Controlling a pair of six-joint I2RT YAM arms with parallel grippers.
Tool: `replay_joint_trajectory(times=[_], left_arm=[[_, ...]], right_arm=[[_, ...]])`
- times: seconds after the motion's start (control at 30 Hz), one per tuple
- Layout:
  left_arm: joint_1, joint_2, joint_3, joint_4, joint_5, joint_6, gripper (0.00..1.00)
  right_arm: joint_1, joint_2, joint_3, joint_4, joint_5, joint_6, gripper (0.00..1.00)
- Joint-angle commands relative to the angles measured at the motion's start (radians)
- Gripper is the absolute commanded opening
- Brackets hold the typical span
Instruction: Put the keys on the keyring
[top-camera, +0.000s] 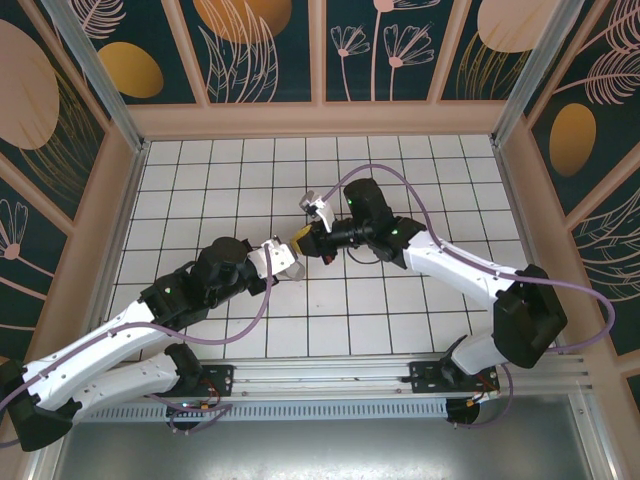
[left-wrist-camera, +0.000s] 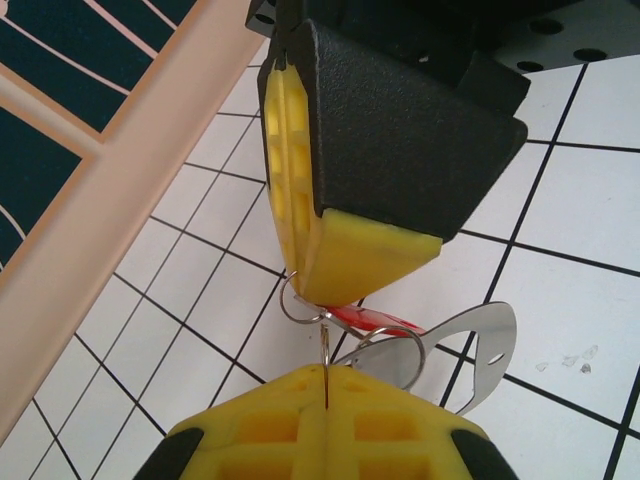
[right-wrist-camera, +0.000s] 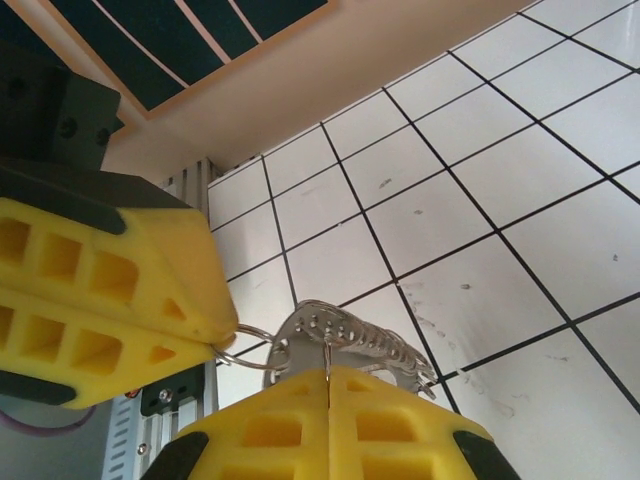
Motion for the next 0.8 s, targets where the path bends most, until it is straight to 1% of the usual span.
replay_joint_trajectory(times=[0.0, 0.27, 0.37, 0.43, 0.63, 0.77], left_arm=[[-0.006, -0.018, 0.005, 0.029, 0.017, 0.011, 0.00], [-0.006, -0.016, 0.006, 0.037, 0.003, 0.000, 0.00], [-0.005, -0.046, 0.001, 0.058, 0.032, -0.023, 0.00], [-0.005, -0.078, -0.004, 0.074, 0.075, -0.044, 0.00], [-0.005, -0.126, 0.006, 0.090, 0.248, -0.110, 0.00], [-0.005, -0.128, 0.010, 0.090, 0.342, -0.132, 0.00]], right_arm=[[-0.006, 0.011, 0.042, -0.005, 0.001, 0.005, 0.00], [-0.005, -0.025, 0.014, -0.004, 0.001, 0.004, 0.00], [-0.003, -0.071, -0.038, 0.017, -0.001, 0.002, 0.00], [0.005, -0.106, -0.077, 0.041, -0.004, -0.006, 0.00], [0.040, -0.226, -0.200, 0.171, -0.018, -0.061, 0.00], [0.041, -0.329, -0.316, 0.306, 0.031, -0.099, 0.00]])
